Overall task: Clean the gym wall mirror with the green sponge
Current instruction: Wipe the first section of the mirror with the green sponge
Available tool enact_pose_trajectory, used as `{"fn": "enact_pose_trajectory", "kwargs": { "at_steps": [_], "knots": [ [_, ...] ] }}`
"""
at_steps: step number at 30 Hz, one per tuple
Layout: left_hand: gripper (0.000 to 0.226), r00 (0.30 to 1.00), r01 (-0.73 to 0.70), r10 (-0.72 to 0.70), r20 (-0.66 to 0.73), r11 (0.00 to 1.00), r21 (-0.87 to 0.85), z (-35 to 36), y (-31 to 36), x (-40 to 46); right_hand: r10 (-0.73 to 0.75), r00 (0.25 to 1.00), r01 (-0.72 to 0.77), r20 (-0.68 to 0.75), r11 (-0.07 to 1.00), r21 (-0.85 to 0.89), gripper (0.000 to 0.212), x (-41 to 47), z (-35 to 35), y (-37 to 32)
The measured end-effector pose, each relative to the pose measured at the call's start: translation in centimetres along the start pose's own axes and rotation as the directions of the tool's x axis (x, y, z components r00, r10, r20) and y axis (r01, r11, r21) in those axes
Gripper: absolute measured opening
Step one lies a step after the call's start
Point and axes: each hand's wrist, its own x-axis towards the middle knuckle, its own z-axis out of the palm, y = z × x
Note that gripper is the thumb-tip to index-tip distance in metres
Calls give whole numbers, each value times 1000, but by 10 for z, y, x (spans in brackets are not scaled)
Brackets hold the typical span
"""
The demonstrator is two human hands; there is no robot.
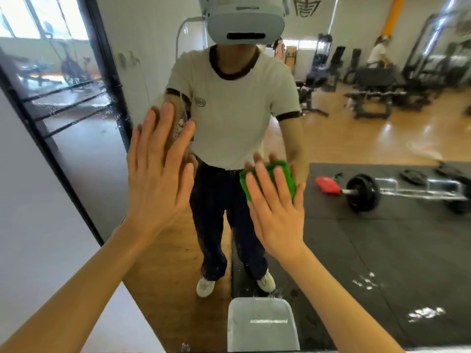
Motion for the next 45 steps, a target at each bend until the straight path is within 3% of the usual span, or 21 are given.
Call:
{"fn": "enact_pose_trajectory", "kwargs": {
  "at_steps": [4, 8, 10, 13, 15, 17, 19, 21, 23, 24, 26, 28, 29, 31, 33, 35, 37, 38, 41, 43, 45],
  "knots": [
    [51, 1000, 1, -1, -28, 1000, 14, 7, 0, 0, 293, 938, -273, -187, 954, 124, 53, 104, -9, -10],
    [52, 998, -13, 15, -60, 1000, 26, 10, -3, -2, 96, 977, -105, -191, 994, -36, 59, 92, -5, 11],
    [52, 998, -21, 24, -66, 999, 44, 12, -5, -3, 199, 963, -214, -184, 975, -65, 60, 63, -10, 41],
    [49, 996, -21, 24, -81, 999, 48, 15, -6, -3, 588, 774, -581, -235, 807, 107, 55, 39, -16, 53],
    [49, 996, -21, 24, -84, 999, 36, 15, -6, -4, 675, 700, -650, -232, 737, 186, 55, 40, -11, 26],
    [50, 996, -24, 26, -85, 999, 30, 15, -6, -4, 556, 812, -536, -178, 831, 150, 56, 44, -2, -13],
    [50, 996, -28, 30, -82, 999, 29, 14, -7, -4, 323, 939, -320, -117, 946, 45, 63, 37, 6, -36],
    [51, 996, -31, 34, -78, 999, 33, 15, -8, -4, 159, 984, -161, -75, 987, -23, 68, 26, 7, -19],
    [51, 996, -34, 37, -80, 999, 39, 16, -8, -4, 205, 976, -208, -79, 978, -28, 66, 12, 0, 12],
    [51, 996, -34, 37, -83, 999, 43, 17, -8, -5, 329, 938, -331, -107, 943, -3, 62, 6, -4, 28],
    [51, 995, -30, 35, -92, 998, 53, 18, -8, -5, 629, 753, -619, -195, 777, 116, 60, 1, -8, 47],
    [50, 995, -33, 38, -94, 998, 59, 19, -7, -5, 782, 579, -746, -230, 622, 237, 65, 10, -6, 37],
    [51, 995, -34, 39, -94, 998, 60, 19, -7, -4, 798, 567, -758, -207, 603, 250, 67, 20, -4, 21],
    [52, 995, -32, 37, -92, 998, 59, 18, -7, -4, 692, 714, -672, -106, 720, 172, 67, 32, 1, -19],
    [54, 996, -29, 33, -85, 998, 49, 17, -7, -4, 385, 923, -383, -18, 921, 72, 61, 26, 9, -51],
    [54, 997, -24, 27, -77, 999, 37, 17, -6, -4, 128, 992, -128, -1, 992, 20, 63, 16, 13, -45],
    [54, 996, -25, 28, -79, 999, 43, 17, -6, -4, 97, 994, -97, -45, 995, -8, 64, 4, 11, -16],
    [54, 996, -31, 35, -82, 998, 51, 18, -7, -4, 187, 979, -187, -85, 982, 5, 62, -1, 8, 1],
    [52, 994, -57, 63, -85, 996, 73, 20, -8, -4, 606, 775, -585, -180, 795, 158, 58, -5, -1, 26],
    [52, 993, -72, 79, -87, 995, 75, 21, -9, -5, 726, 669, -694, -157, 686, 219, 58, 13, -1, 7],
    [51, 993, -75, 81, -87, 995, 71, 21, -9, -4, 618, 780, -603, -98, 784, 152, 64, 33, 6, -32]
  ]
}}
